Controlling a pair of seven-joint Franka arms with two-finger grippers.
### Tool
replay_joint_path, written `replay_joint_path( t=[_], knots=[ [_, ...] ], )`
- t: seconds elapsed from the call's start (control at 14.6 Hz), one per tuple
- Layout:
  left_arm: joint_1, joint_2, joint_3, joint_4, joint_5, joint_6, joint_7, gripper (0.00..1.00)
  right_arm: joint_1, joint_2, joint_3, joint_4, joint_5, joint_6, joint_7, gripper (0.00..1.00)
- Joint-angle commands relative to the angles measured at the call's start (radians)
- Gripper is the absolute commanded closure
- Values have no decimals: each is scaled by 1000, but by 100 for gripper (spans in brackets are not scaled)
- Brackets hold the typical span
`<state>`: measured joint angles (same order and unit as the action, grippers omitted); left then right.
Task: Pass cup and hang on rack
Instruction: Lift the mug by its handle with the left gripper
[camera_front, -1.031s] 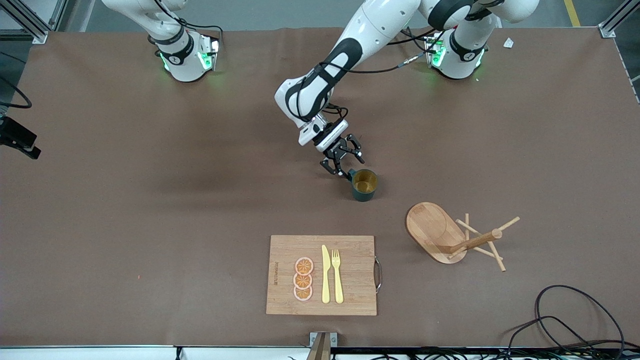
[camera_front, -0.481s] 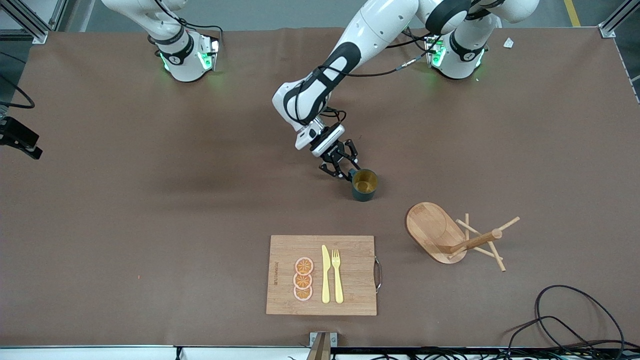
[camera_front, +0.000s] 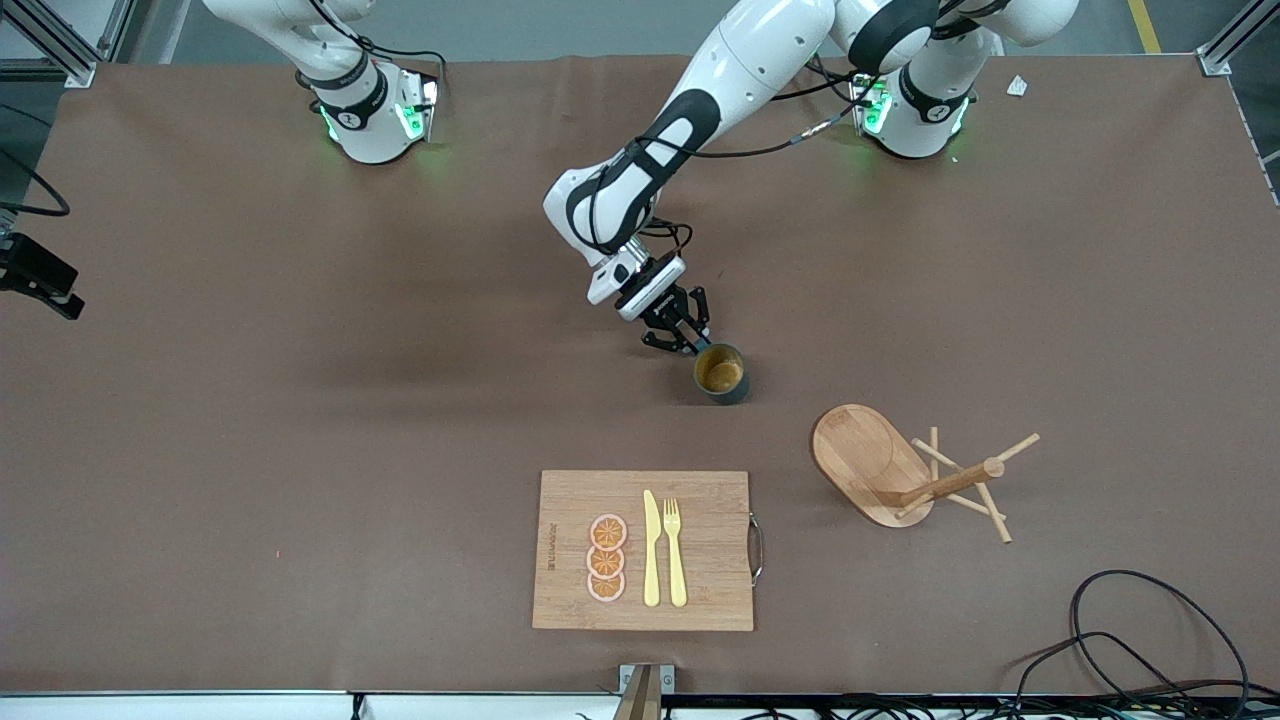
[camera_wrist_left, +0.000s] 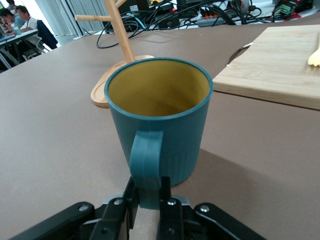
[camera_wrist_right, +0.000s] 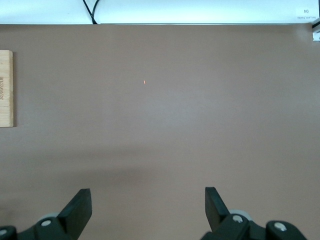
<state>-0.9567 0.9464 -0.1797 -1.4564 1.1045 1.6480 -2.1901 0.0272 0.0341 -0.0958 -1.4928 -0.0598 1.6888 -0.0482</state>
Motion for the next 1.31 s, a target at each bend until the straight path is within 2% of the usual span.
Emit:
replay_joint_path(
  t=[0.0, 0.14, 0.34, 0.69, 1.03, 1.24],
  knots=[
    [7, -15, 3, 71, 2, -5, 96, 100, 22, 1, -2, 16, -20, -1, 5, 0],
    [41, -35, -14, 119, -23, -5, 154, 100, 16, 3, -4, 16, -22, -1, 5, 0],
    [46, -83, -17, 166, -132, 3, 228, 100, 11, 3, -5, 13, -20, -3, 5, 0],
    [56, -184, -15, 166, -285, 39, 277, 100, -1, 4, -7, 8, -5, -12, 28, 0],
    [140, -296, -12, 165, -514, 151, 280, 100, -1, 1, -9, 13, 47, -53, 45, 0],
    [196, -374, -12, 163, -648, 187, 326, 100, 0, 1, -7, 16, 49, -58, 45, 0]
  ],
)
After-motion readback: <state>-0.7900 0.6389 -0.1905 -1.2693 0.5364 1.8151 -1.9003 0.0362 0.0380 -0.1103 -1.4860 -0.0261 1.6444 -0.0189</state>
